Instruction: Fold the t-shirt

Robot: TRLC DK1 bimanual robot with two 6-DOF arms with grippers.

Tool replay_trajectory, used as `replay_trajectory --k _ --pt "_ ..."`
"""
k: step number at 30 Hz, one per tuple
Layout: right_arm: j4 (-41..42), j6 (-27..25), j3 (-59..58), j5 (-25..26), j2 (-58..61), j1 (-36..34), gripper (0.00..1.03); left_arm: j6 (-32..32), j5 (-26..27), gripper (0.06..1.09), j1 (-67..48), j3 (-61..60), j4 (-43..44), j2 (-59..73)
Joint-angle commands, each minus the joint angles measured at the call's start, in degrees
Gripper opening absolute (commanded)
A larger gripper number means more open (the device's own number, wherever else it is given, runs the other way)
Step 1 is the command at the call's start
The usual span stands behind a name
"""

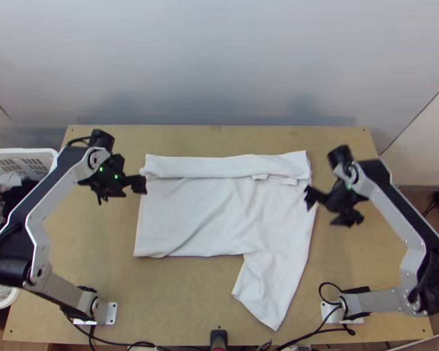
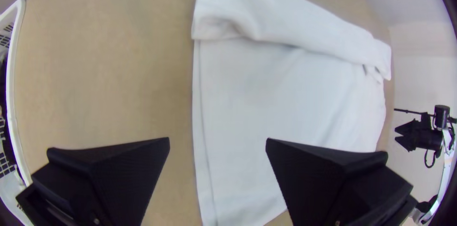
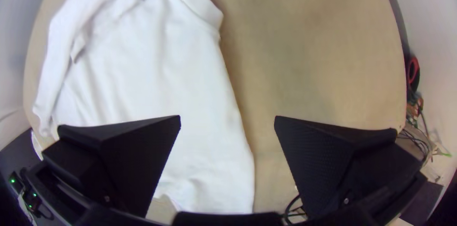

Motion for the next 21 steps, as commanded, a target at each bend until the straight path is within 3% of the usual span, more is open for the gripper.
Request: replay_trajectory --k 1,6,10,21 --pt "-3.7 -1.1 -12.5 -1.4 -7.9 6.4 0.86 0.7 -2.8 1.04 -1.9 -9.1 0.8 -7.2" --pt "2.2 -0.2 -20.2 -1.8 -13.7 14.8 0.60 1.6 -6.1 1.04 -5.0 -12.4 1.1 -11.3" --pt "7.7 -0.2 -24.0 -1.7 -16.0 15.0 0.38 4.3 -10.1 1.03 -7.6 -14.8 1.1 -13.8" --pt "8.0 -0.7 -27.8 -1.6 -14.1 13.6 0.38 5.1 -10.5 1.03 -11.4 -16.3 -1.7 -15.9"
